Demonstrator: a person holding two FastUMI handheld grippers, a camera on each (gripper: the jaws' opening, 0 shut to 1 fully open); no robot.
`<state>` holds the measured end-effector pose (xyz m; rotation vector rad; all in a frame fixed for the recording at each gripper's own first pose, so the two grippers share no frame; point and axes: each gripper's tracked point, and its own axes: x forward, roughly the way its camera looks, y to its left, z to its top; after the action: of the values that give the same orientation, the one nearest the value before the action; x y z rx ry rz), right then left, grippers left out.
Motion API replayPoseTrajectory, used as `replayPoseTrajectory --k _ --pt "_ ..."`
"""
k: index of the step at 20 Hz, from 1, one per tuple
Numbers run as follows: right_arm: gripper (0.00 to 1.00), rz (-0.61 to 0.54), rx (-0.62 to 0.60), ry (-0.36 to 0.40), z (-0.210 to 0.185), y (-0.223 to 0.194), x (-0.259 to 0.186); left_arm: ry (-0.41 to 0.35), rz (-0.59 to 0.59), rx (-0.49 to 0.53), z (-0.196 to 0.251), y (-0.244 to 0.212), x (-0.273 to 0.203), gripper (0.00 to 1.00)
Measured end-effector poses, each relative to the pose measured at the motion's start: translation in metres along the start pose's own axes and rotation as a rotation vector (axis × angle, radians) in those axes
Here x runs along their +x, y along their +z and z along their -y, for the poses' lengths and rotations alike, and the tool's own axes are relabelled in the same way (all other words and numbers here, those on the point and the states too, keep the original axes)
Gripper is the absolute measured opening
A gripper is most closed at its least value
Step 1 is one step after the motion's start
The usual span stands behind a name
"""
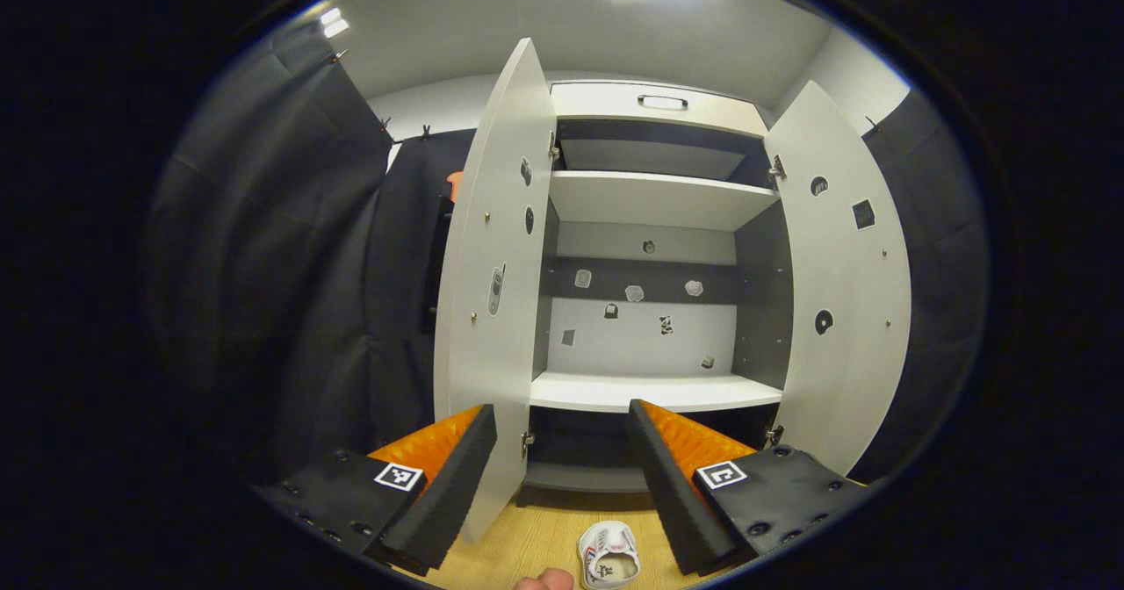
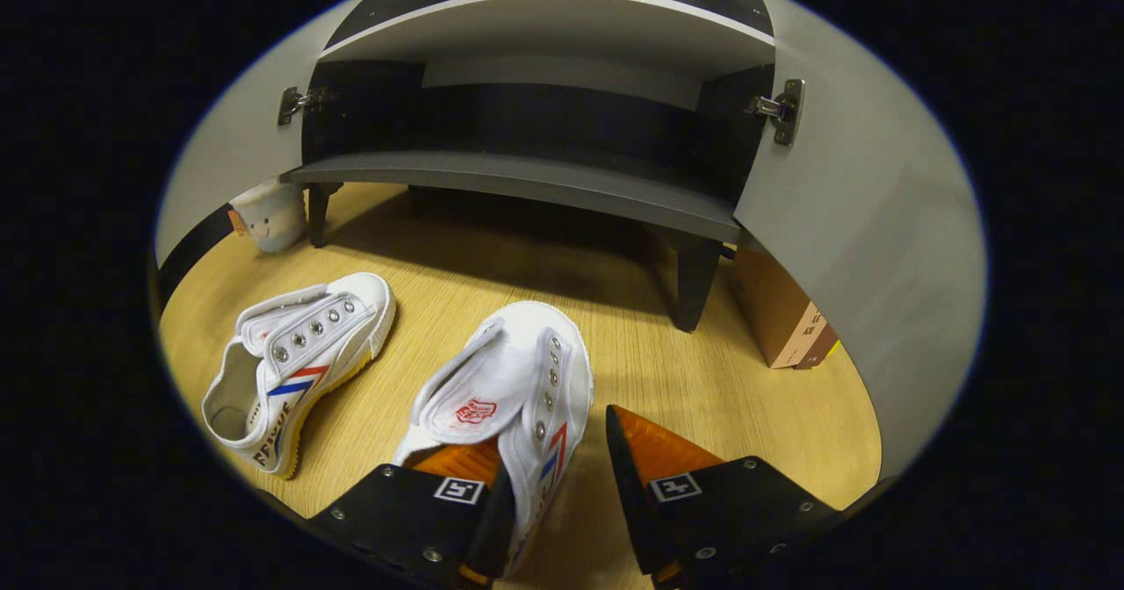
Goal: Grab one shoe with the right hand and put it into the shoe cabinet, grab the other shoe with the left hand and put it into the shoe cabinet; then close the right door with the right hand and the left door with the left hand.
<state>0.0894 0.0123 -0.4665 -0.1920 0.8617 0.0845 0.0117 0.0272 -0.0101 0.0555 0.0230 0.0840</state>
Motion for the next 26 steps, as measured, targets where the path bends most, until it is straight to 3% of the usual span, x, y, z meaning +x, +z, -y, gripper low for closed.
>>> replayPoseTrajectory --k 2,4,5,6,11,17,22,26 --pt "0.38 0.026 0.008 -0.006 0.002 0.003 0.001 0.002 0.0 0.002 0.0 0.0 -0.001 0.98" --pt "0.25 0.03 -0.035 -0.07 0.017 0.001 0.005 0.002 0.002 0.003 0.0 0.001 -0.002 0.97" --pt "0.05 0.048 -0.04 -0.063 0.013 0.004 0.006 0.0 0.003 0.004 0.001 0.001 -0.003 0.97" --pt "0.03 0.05 -0.044 -0.057 0.012 0.004 0.005 -0.002 0.003 0.006 0.001 0.001 -0.003 0.97" --pt "0.01 0.113 -0.029 -0.063 0.014 0.019 -0.024 -0.01 0.009 -0.004 0.002 0.002 -0.005 0.98" --pt "0.0 0.267 0.052 -0.039 0.004 0.069 -0.117 -0.036 0.012 -0.02 0.008 0.001 -0.005 0.98" --pt "0.0 0.467 0.099 -0.068 0.01 0.17 -0.206 -0.065 0.016 -0.029 0.013 0.0 -0.006 0.97" --pt "0.0 0.567 0.167 -0.074 0.029 0.267 -0.245 -0.072 0.016 -0.023 0.013 -0.002 -0.008 0.98"
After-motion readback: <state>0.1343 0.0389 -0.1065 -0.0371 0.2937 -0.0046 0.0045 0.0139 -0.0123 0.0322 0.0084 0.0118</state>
